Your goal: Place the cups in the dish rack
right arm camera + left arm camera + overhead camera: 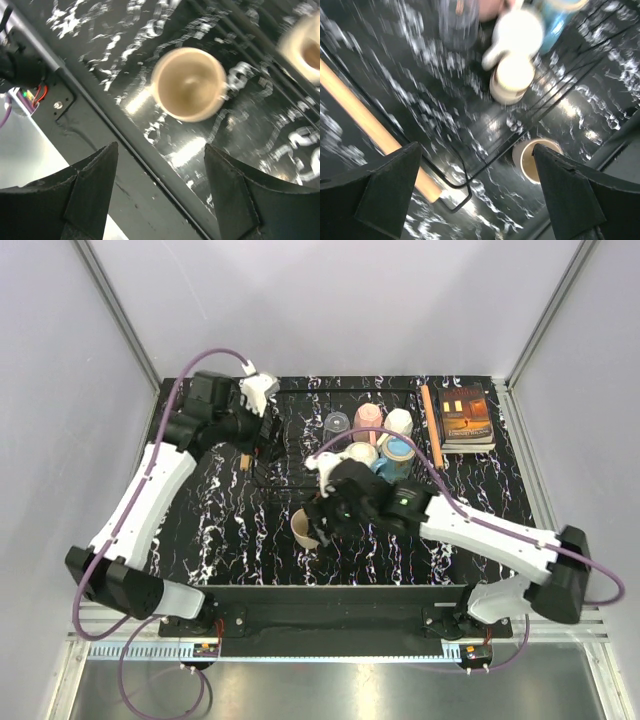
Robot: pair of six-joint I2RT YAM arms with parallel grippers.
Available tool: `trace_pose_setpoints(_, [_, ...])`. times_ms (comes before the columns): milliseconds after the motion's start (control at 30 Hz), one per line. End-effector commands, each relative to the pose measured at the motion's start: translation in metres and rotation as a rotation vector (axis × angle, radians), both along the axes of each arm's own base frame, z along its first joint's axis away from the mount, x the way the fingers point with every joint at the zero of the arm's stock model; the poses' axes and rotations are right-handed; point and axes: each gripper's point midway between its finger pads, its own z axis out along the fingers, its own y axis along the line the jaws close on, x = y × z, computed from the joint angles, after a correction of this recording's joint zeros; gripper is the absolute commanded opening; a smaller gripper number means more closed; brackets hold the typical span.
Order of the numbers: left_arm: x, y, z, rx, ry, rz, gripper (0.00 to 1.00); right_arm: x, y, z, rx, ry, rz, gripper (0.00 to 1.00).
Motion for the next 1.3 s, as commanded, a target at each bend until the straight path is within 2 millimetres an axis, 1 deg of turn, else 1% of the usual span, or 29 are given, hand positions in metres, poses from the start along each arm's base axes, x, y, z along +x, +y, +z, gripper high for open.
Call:
trace_pose_setpoints(0, [-0.004, 0.004, -0.032, -0.039, 0.085, 0.082, 0.98, -0.004, 0.048, 0.019, 0.024, -0.071, 0.137, 0.77])
trace_pose_setpoints(33, [-0.006, 0.004, -0.035, -0.047, 0.087, 0.083, 0.98, -0.01, 0.056, 0.017, 0.022, -0.071, 0.166, 0.76])
trace_pose_setpoints(67, [-0.011, 0.005, -0.045, -0.044, 0.106, 0.086, 0.98, -0.01, 0.061, 0.014, 0.014, -0.067, 0.176, 0.76])
trace_pose_setpoints(100, [-0.012, 0.007, -0.039, -0.053, 0.071, 0.096, 0.98, -0.01, 0.068, 0.009, 0.0, -0.062, 0.191, 0.76])
trace_pose_setpoints(167, [-0.014, 0.013, -0.04, -0.055, 0.058, 0.109, 0.98, -0.012, 0.076, 0.001, -0.017, -0.063, 0.215, 0.75])
trace_pose_setpoints(200, [-0.016, 0.015, -0.034, -0.058, 0.034, 0.116, 0.98, -0.01, 0.08, -0.008, -0.04, -0.061, 0.222, 0.74])
trace_pose_setpoints(233, [-0.016, 0.019, -0.03, -0.061, 0.022, 0.123, 0.98, -0.009, 0.082, -0.011, -0.047, -0.061, 0.227, 0.73])
trace_pose_setpoints(267, [-0.016, 0.021, -0.027, -0.06, 0.009, 0.126, 0.98, -0.009, 0.085, -0.015, -0.053, -0.06, 0.231, 0.7])
trace_pose_setpoints(300, [-0.016, 0.023, -0.023, -0.057, -0.006, 0.13, 0.98, -0.007, 0.087, -0.023, -0.069, -0.056, 0.234, 0.68])
trace_pose_setpoints(367, [-0.017, 0.027, -0.014, -0.065, -0.034, 0.139, 0.98, -0.006, 0.09, -0.032, -0.082, -0.045, 0.241, 0.65])
trace_pose_setpoints(400, [-0.017, 0.029, -0.009, -0.066, -0.049, 0.146, 0.98, -0.007, 0.092, -0.042, -0.099, -0.033, 0.246, 0.63])
trace_pose_setpoints(467, [-0.018, 0.032, -0.003, -0.071, -0.067, 0.154, 0.98, -0.008, 0.092, -0.05, -0.109, -0.019, 0.251, 0.6])
trace_pose_setpoints(500, [-0.018, 0.033, -0.001, -0.07, -0.077, 0.158, 0.98, -0.008, 0.092, -0.057, -0.12, -0.01, 0.249, 0.56])
trace_pose_setpoints(567, [-0.019, 0.035, 0.004, -0.074, -0.091, 0.166, 0.99, -0.009, 0.092, -0.067, -0.138, 0.002, 0.251, 0.52])
trace_pose_setpoints(600, [-0.019, 0.037, 0.007, -0.076, -0.097, 0.17, 0.99, -0.008, 0.091, -0.071, -0.146, 0.003, 0.25, 0.46])
trace_pose_setpoints(633, [-0.019, 0.037, 0.007, -0.075, -0.099, 0.173, 0.99, -0.008, 0.091, -0.073, -0.149, 0.0, 0.25, 0.43])
trace_pose_setpoints(667, [-0.02, 0.038, 0.009, -0.077, -0.106, 0.174, 0.99, -0.008, 0.09, -0.079, -0.163, 0.007, 0.252, 0.4])
trace_pose_setpoints(733, [-0.02, 0.041, 0.015, -0.082, -0.121, 0.185, 0.99, -0.008, 0.089, -0.082, -0.168, 0.008, 0.257, 0.31])
trace_pose_setpoints(800, [-0.02, 0.044, 0.022, -0.089, -0.139, 0.195, 0.99, -0.009, 0.086, -0.089, -0.184, 0.014, 0.254, 0.22])
trace_pose_setpoints(933, [-0.022, 0.047, 0.042, -0.117, -0.182, 0.196, 0.99, -0.008, 0.081, -0.099, -0.205, 0.012, 0.245, 0.21])
trace_pose_setpoints(1000, [-0.023, 0.05, 0.046, -0.117, -0.192, 0.198, 0.99, -0.008, 0.076, -0.108, -0.226, 0.012, 0.242, 0.21])
trace_pose_setpoints(1033, [-0.023, 0.05, 0.049, -0.121, -0.198, 0.2, 0.99, -0.008, 0.076, -0.109, -0.228, 0.01, 0.24, 0.21])
trace_pose_setpoints(1067, [-0.024, 0.051, 0.053, -0.125, -0.205, 0.199, 0.99, -0.008, 0.073, -0.116, -0.24, 0.016, 0.238, 0.21])
trace_pose_setpoints(1133, [-0.026, 0.051, 0.057, -0.133, -0.213, 0.2, 0.99, -0.008, 0.072, -0.12, -0.247, 0.017, 0.237, 0.2])
trace_pose_setpoints(1233, [-0.028, 0.051, 0.062, -0.141, -0.22, 0.197, 0.99, -0.009, 0.068, -0.126, -0.261, 0.019, 0.229, 0.0])
trace_pose_setpoints(1267, [-0.028, 0.051, 0.061, -0.144, -0.217, 0.197, 0.99, -0.008, 0.068, -0.12, -0.249, 0.01, 0.228, 0.0])
